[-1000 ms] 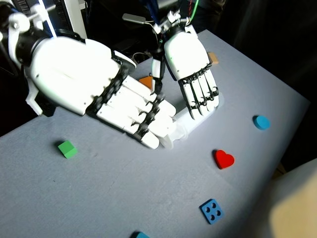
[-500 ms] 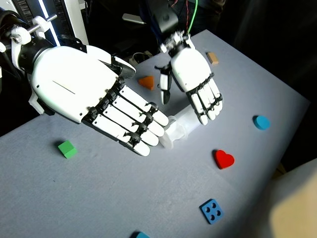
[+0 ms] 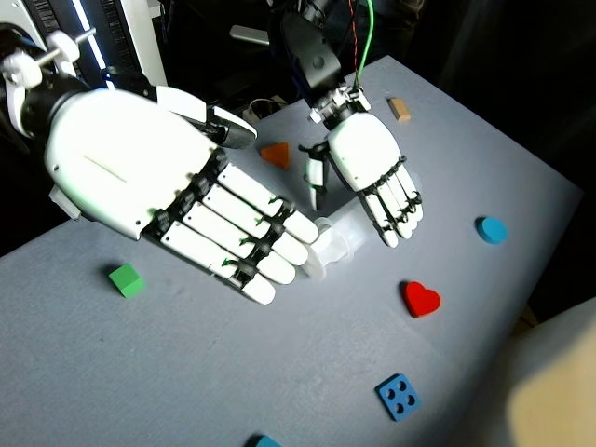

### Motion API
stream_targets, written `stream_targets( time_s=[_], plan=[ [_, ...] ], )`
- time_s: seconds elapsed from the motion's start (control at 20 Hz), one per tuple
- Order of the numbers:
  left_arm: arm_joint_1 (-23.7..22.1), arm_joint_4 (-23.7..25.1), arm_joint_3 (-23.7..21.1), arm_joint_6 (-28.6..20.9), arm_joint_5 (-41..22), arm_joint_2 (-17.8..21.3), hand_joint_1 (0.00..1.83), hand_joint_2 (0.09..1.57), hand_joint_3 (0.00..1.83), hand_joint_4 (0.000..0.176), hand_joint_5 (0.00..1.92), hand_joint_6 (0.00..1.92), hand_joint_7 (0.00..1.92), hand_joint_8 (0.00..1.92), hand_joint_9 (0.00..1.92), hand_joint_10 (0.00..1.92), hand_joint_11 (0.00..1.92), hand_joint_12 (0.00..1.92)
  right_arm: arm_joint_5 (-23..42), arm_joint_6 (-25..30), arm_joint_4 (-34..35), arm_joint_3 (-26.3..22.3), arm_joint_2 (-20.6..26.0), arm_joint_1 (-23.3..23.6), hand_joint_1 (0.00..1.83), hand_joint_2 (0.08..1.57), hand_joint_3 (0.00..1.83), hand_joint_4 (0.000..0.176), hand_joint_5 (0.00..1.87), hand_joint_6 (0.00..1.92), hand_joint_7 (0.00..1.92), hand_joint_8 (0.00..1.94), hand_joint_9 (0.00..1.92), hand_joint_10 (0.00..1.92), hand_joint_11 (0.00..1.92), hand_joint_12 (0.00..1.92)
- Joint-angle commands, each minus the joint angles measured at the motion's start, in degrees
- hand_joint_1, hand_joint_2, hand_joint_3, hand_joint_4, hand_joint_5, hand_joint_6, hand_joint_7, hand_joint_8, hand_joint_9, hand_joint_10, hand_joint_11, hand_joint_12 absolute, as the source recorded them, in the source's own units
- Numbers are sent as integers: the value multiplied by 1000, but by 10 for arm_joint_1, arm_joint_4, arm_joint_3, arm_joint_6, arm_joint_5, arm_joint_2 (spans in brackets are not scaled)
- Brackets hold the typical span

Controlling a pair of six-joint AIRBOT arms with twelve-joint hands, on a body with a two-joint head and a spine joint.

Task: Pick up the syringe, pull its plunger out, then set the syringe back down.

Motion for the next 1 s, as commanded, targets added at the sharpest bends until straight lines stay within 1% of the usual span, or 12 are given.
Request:
stream_targets(
  time_s=[0.0, 0.15, 0.25, 0.35, 0.4, 0.45, 0.55, 0.7, 0.85, 0.9, 0.95],
  plan=[
    [-1, 47, 5, 0, -22, -4, 790, 999, 3, 0, 122, 4, 89, 4, 66, 1, 0, 261, -23, 7, -43, 0, 1, 5, 14, 976, 2, 0, 11, 0, 39, 4, 43, 3, 0, 356],
    [1, 47, 21, -1, -11, -16, 794, 1014, 5, 0, 99, 0, 71, 0, 48, 1, 0, 241, -19, 15, -43, 4, -1, -3, 13, 978, 2, 0, 12, 0, 34, 1, 35, 0, 0, 346],
    [5, 56, 30, -4, -2, -19, 816, 1006, 0, 0, 99, 0, 69, 0, 44, 0, 0, 235, -20, 15, -43, 5, -5, -9, 13, 978, 2, 0, 15, 2, 32, 0, 32, 0, 0, 345],
    [11, 56, 39, -11, 2, -21, 820, 1002, 0, 0, 102, 1, 64, 0, 46, 1, 0, 233, -33, 19, -44, 5, -14, -14, 13, 979, 2, 0, 19, 2, 31, 0, 32, 0, 0, 370],
    [16, 56, 44, -20, 2, -23, 811, 1010, 2, 0, 101, 1, 53, 0, 45, 0, 0, 233, -41, 23, -46, 5, -19, -17, 13, 980, 2, 0, 19, 2, 30, 0, 32, 0, 0, 372],
    [19, 56, 48, -29, 2, -24, 755, 1062, 11, 0, 92, 0, 44, 0, 39, 0, 0, 216, -42, 27, -54, 5, -20, -21, 13, 980, 1, 0, 20, 1, 29, 0, 28, 1, 0, 359],
    [25, 56, 53, -35, 5, -25, 681, 1090, 15, 0, 74, 0, 35, 0, 33, 0, 0, 214, -44, 38, -74, 7, -22, -32, 13, 980, 1, 0, 11, 0, 21, 0, 21, 0, 0, 355],
    [29, 56, 58, -37, 8, -25, 691, 1087, 8, 0, 81, 4, 39, 2, 33, 1, 0, 216, -46, 40, -75, 9, -26, -38, 14, 980, 0, 0, 11, 0, 24, 1, 17, 0, 0, 353],
    [31, 56, 64, -43, 16, -29, 710, 1078, 1, 0, 92, 4, 48, 3, 39, 2, 0, 240, -49, 43, -75, 10, -30, -43, 15, 984, 1, 0, 6, 0, 15, 0, 16, 0, 0, 325],
    [31, 56, 66, -43, 23, -30, 710, 1078, 1, 0, 96, 4, 69, 7, 49, 4, 0, 264, -49, 44, -75, 11, -31, -44, 16, 984, 1, 0, 0, 0, 10, 0, 8, 1, 0, 301],
    [32, 57, 67, -43, 24, -31, 719, 1075, 0, 0, 134, 9, 137, 14, 93, 11, 0, 337, -50, 45, -75, 11, -32, -44, 17, 984, 1, 0, 0, 0, 6, 0, 1, 0, 0, 295]
  ],
)
